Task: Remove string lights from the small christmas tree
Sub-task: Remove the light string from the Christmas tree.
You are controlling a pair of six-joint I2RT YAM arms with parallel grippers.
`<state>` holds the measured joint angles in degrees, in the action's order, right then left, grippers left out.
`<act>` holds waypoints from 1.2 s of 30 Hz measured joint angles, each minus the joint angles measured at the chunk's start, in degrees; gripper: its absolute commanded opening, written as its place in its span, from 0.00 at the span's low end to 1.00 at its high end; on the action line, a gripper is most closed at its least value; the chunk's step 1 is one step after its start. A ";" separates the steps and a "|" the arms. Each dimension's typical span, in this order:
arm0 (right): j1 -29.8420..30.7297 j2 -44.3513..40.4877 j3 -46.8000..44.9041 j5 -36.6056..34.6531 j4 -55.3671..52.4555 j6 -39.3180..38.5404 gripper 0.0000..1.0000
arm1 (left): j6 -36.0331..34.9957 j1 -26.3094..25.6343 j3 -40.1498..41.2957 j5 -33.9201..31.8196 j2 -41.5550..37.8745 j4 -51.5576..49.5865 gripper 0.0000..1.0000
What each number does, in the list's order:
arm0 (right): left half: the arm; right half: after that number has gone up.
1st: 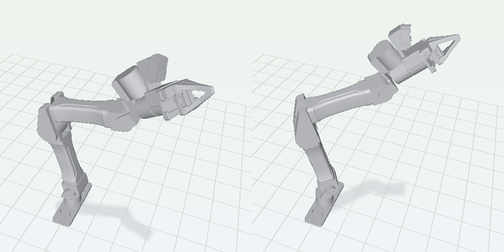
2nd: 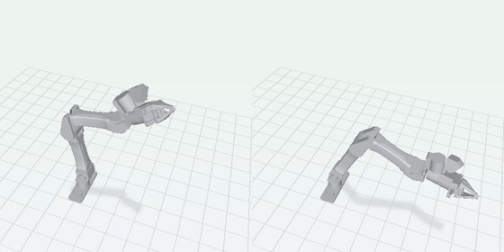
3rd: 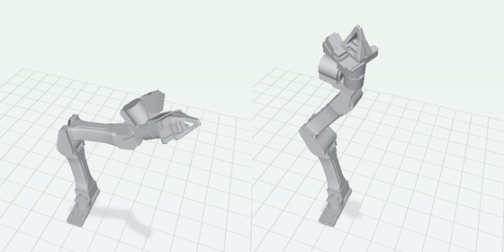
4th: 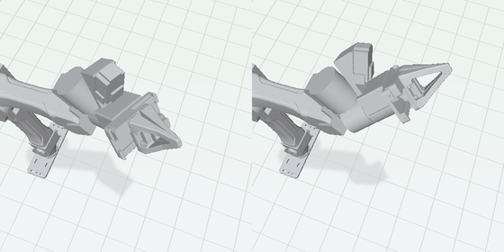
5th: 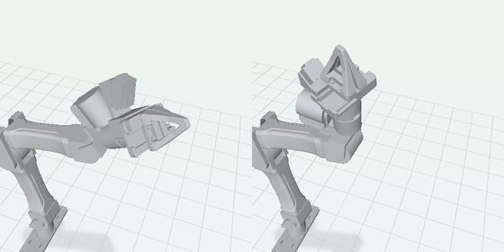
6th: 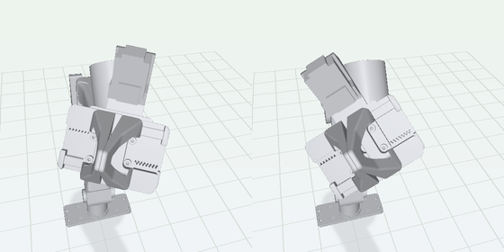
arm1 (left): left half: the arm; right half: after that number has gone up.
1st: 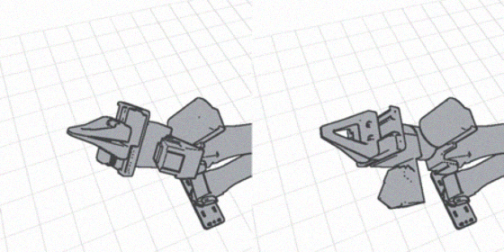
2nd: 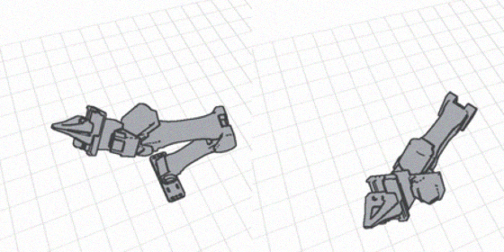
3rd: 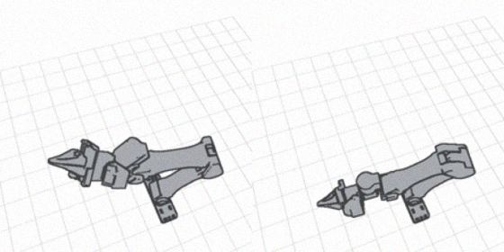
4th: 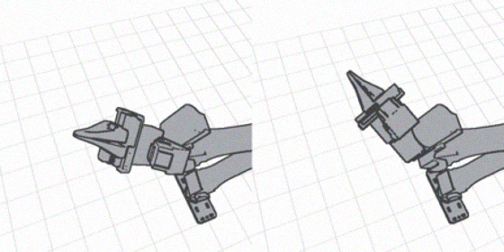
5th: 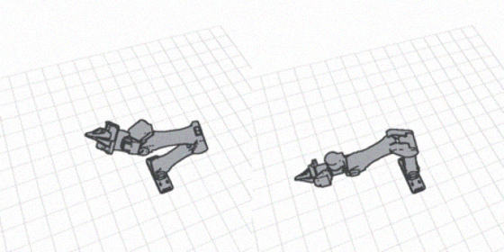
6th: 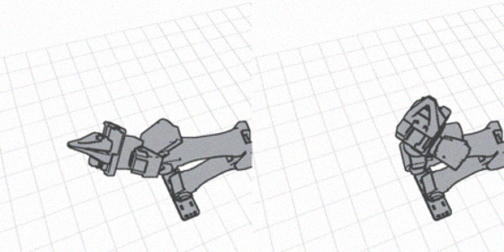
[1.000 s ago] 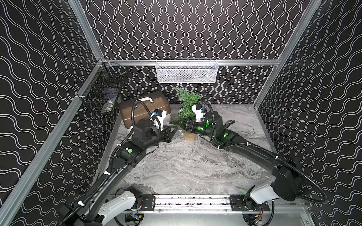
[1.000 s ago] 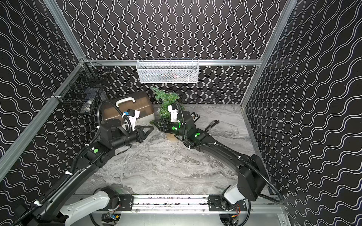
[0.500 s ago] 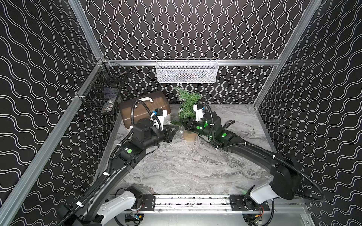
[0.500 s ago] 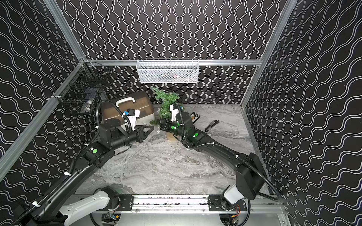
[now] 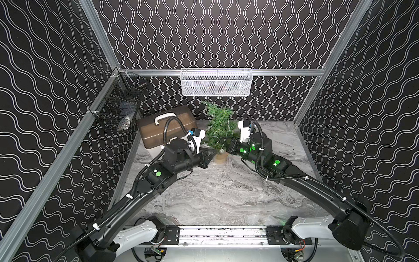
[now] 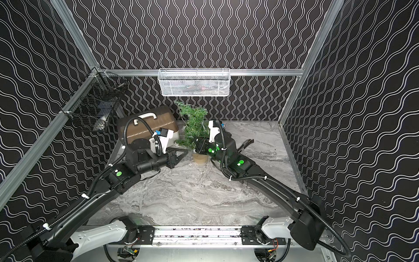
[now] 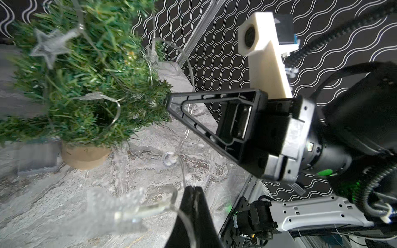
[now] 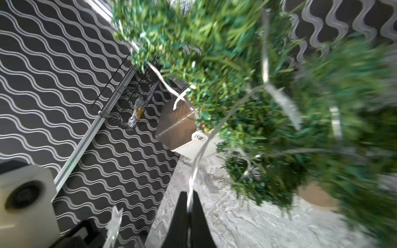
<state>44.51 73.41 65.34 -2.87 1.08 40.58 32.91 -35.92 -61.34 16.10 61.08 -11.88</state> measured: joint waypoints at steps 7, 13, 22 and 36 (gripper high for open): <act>-8.44 -2.23 1.46 -3.67 -6.67 -0.90 0.00 | -0.87 -4.92 -8.11 -5.79 7.80 1.68 0.00; -18.62 4.37 12.70 1.51 -9.11 -1.03 0.00 | -4.15 -5.18 -25.33 -8.63 18.62 -2.12 0.00; -24.81 19.39 34.49 7.98 -10.86 -2.25 0.00 | -9.05 -1.36 -47.21 -7.89 32.15 -10.64 0.00; -20.28 40.26 66.60 25.20 -10.97 -1.31 0.00 | -5.57 17.42 -49.70 -1.29 29.75 -13.73 0.00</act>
<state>24.23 113.67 131.94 22.33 -9.89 39.27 27.33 -18.50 -111.04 14.81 90.83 -25.61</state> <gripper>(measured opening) 0.062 0.049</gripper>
